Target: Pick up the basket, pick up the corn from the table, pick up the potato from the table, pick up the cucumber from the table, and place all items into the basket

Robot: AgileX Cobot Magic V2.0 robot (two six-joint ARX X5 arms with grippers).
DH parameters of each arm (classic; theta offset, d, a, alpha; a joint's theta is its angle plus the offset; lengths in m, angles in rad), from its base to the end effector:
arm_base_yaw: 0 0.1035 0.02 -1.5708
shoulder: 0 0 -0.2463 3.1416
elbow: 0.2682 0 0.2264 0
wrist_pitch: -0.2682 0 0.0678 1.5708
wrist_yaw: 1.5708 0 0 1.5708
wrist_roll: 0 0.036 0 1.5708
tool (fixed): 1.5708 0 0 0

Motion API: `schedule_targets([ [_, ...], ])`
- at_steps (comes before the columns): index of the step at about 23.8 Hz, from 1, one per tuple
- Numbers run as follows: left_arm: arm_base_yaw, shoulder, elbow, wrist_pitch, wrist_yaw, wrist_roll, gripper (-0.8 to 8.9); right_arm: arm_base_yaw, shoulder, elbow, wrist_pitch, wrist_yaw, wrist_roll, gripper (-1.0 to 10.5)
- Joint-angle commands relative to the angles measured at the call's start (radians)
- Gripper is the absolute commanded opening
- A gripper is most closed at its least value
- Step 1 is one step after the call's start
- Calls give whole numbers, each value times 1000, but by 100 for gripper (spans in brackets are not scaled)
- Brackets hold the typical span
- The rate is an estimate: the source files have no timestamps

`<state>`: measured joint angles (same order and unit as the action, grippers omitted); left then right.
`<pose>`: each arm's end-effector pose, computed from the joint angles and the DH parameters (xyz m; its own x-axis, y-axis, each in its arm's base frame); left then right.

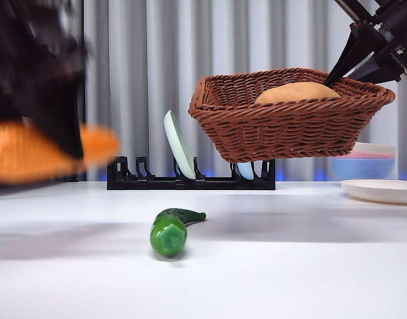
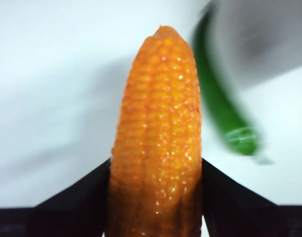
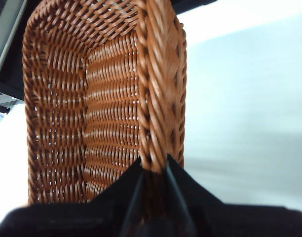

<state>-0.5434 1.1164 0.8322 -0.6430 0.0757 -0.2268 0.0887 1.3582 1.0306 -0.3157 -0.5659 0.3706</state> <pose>0.1702 -0.1060 0.2382 0.4731 -0.3741 -0.7976 0.3863 0.9018 -0.1939 0.2698 0.0434 0.2719 0.6252 0.5939 -0.5063 -0.2516 0.7675 0.5896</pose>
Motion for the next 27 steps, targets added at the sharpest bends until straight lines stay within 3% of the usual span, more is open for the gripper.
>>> schedule_targets([
  [1, -18, -167, 35, 35, 32, -61, -8, 17, -5, 9, 14, -11, 13, -12],
  [5, -90, -216, 175, 123, 19, -86, -7, 87, -5, 9, -9, -6, 9, -12],
  [9, -147, -38, 313, 173, -77, -6, -8, 176, -5, 9, -11, -4, 6, -12],
  [12, -160, 141, 401, 170, -83, 50, -8, 221, -5, 9, -11, -3, 6, -12],
  [21, -182, 366, 446, 125, -127, 95, 14, 234, -5, 9, -11, -3, 6, -12],
  [22, -185, 376, 446, 120, -128, 97, 63, 234, -5, 9, -11, -3, 6, -12],
  [25, -191, 386, 446, 109, -127, 97, 404, 234, -5, 9, -10, -3, 6, -12],
  [26, -192, 386, 446, 109, -125, 96, 479, 234, -5, 9, -10, -3, 6, -12],
  [27, -197, 386, 446, 110, -126, 97, 481, 234, -5, 9, -10, -2, 6, -12],
])
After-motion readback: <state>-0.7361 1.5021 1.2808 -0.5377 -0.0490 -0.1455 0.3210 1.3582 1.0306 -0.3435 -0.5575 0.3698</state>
